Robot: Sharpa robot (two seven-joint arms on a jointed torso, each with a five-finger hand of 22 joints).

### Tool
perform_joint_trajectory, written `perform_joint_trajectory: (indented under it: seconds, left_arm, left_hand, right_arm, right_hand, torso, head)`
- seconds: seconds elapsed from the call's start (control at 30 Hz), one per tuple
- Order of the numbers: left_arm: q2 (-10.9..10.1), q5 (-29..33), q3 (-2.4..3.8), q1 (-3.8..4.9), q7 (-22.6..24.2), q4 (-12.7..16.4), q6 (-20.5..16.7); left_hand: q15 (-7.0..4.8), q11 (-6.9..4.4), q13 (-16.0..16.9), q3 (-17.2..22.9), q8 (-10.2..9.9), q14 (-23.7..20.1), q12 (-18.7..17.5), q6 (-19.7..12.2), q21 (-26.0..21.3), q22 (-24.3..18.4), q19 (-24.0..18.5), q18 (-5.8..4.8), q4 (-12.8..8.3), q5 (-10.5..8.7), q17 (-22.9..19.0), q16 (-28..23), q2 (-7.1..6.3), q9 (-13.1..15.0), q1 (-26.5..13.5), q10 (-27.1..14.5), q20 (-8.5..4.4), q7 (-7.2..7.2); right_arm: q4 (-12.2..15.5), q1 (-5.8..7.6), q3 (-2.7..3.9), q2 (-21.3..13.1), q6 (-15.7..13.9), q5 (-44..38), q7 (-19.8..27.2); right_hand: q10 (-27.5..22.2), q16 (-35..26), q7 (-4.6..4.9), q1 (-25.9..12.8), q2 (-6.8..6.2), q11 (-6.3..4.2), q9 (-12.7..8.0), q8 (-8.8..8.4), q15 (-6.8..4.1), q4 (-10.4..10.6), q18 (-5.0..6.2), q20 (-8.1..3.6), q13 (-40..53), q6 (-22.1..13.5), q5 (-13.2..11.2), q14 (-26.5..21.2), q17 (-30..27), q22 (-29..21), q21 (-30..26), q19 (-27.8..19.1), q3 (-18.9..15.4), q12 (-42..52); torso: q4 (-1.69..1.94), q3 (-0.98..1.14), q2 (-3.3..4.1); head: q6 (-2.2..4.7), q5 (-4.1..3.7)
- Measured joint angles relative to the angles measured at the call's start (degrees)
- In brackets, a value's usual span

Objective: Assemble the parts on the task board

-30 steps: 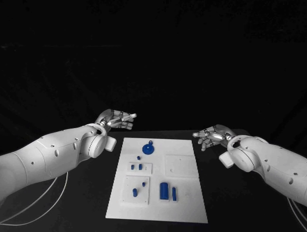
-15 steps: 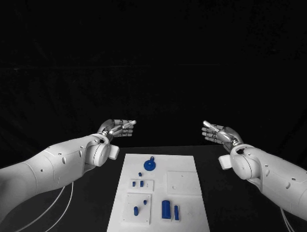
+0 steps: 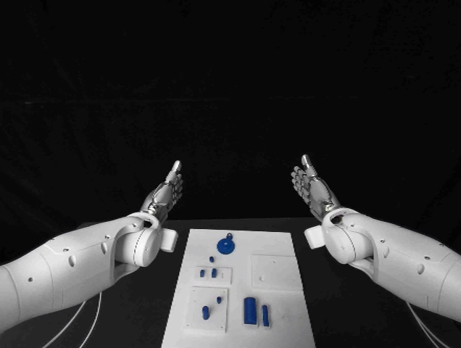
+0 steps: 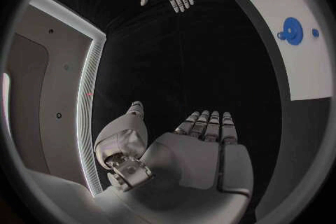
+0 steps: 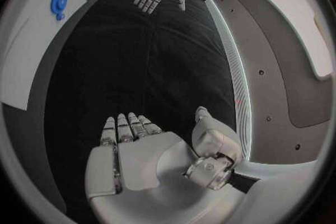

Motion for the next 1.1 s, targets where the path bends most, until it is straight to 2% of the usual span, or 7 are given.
perform_joint_trajectory:
  seconds: [0.07,0.17,0.3,0.4,0.5,0.63,1.1]
  left_arm:
    - [-1.1,0.8,0.33,-0.81,1.1,4.1,-2.5]
    - [-2.5,2.0,0.75,-1.82,2.8,9.7,-6.3]
    - [-3.9,3.6,1.24,-2.80,5.1,15.3,-11.0]
    - [-4.7,4.7,1.45,-3.32,6.5,18.1,-14.0]
    - [-5.1,5.6,1.58,-3.64,7.7,19.8,-16.4]
    - [-5.2,6.4,1.62,-3.72,8.7,20.4,-18.3]
    - [-5.3,7.4,1.63,-3.72,9.9,20.4,-20.4]
  left_hand:
    - [-0.11,-0.11,0.0,0.2,-0.2,-1.5,0.0,-1.2,-0.1,-0.2,-1.1,0.01,-0.1,0.00,0.0,0.0,-0.07,-0.1,-3.9,-1.6,-0.26,-0.13]
    - [-0.25,-0.20,-0.1,0.3,-0.2,-2.9,0.0,-2.0,-0.1,-0.4,-2.1,0.02,-0.2,-0.21,-0.1,0.0,-0.15,-0.1,-7.5,-3.1,-0.58,-0.39]
    - [-0.36,-0.30,-0.1,0.4,-0.2,-3.8,-0.2,-2.7,-0.1,-0.6,-2.7,0.02,0.0,-0.21,-0.2,0.0,-0.20,-0.2,-10.2,-4.1,-0.68,-0.43]
    - [-0.41,-0.39,-0.2,0.6,-0.2,-4.8,-0.2,-3.5,-0.3,-0.7,-3.5,-0.86,-0.2,-0.21,-0.2,0.0,-0.26,-0.2,-12.7,-5.1,-0.87,-0.44]
    - [-0.42,-0.39,-0.2,0.6,-0.2,-4.8,-0.2,-3.5,-0.3,-0.7,-3.5,-0.86,-0.2,-0.21,-0.2,0.0,-0.27,-0.2,-12.7,-5.1,-0.88,-0.44]
    - [-0.42,-0.39,-0.2,0.6,-0.2,-4.8,-0.2,-3.5,-0.3,-0.7,-3.5,-0.86,-0.2,-0.21,-0.2,0.0,-0.27,-0.2,-12.7,-5.1,-0.88,-0.43]
    - [-0.42,-0.39,-0.2,0.6,-0.2,-4.8,-0.2,-3.5,-0.3,-0.7,-3.5,-0.85,-0.2,-0.21,-0.2,0.0,-0.25,-0.2,-12.6,-5.1,-0.88,-0.43]
  right_arm:
    - [4.1,0.66,-2.10,-1.3,-2.6,2.5,1.3]
    - [9.8,1.58,-5.03,-3.3,-6.9,6.4,3.3]
    - [16.4,2.59,-8.25,-5.4,-12.6,11.6,6.1]
    - [20.1,3.18,-9.97,-6.6,-16.5,15.2,8.0]
    - [22.6,3.57,-11.11,-7.4,-19.8,18.2,9.6]
    - [24.1,3.78,-11.71,-7.9,-22.7,20.9,11.0]
    - [24.3,3.84,-11.72,-8.0,-25.8,23.8,12.8]
  right_hand:
    - [-1.0,0.0,0.00,-1.1,-0.03,0.08,0.0,0.00,-0.03,0.0,0.00,0.00,0.0,0.0,0.0,-1.0,0.0,0.0,0.0,0.0,0.0,0.0]
    - [-3.1,0.0,0.00,-3.5,-0.06,0.09,0.0,0.00,-0.01,0.0,0.00,0.00,0.0,0.0,0.0,-3.0,0.0,0.0,0.0,0.0,0.0,0.0]
    - [-3.1,0.0,0.00,-3.5,-0.01,0.03,0.0,0.00,0.00,0.0,0.00,0.00,0.0,0.0,0.0,-3.1,0.0,0.0,0.0,0.0,0.0,0.0]
    - [-3.1,0.0,0.00,-3.5,-0.01,0.03,0.0,0.01,0.00,0.0,0.00,0.00,0.0,0.0,0.0,-3.1,0.0,0.0,0.0,0.0,0.0,0.0]
    - [-3.1,0.0,0.00,-3.5,-0.01,0.04,0.0,0.01,0.00,0.0,0.01,0.00,0.0,0.0,0.0,-3.1,0.0,0.0,0.0,0.0,0.0,0.0]
    - [-3.1,0.0,0.00,-3.5,-0.01,0.04,0.0,0.01,0.00,0.0,0.00,0.01,0.0,0.0,0.0,-3.1,0.0,0.0,0.0,0.0,0.0,0.0]
    - [-3.1,0.0,0.01,-3.5,-0.01,0.04,0.0,0.01,0.01,0.0,0.01,0.01,0.0,0.0,0.0,-3.1,0.0,0.0,0.0,0.0,0.0,0.0]
  torso:
    - [0.47,-0.04,-0.16]
    - [0.83,-0.04,-0.27]
    - [1.07,-0.05,-0.34]
    - [1.14,-0.07,-0.37]
    - [1.18,-0.07,-0.37]
    - [1.19,-0.07,-0.38]
    - [1.20,-0.07,-0.38]
  head:
    - [-0.10,-0.32]
    - [-0.15,-0.51]
    - [-0.15,-0.58]
    - [-0.15,-0.58]
    - [-0.16,-0.59]
    - [-0.16,-0.59]
    - [-0.16,-0.59]
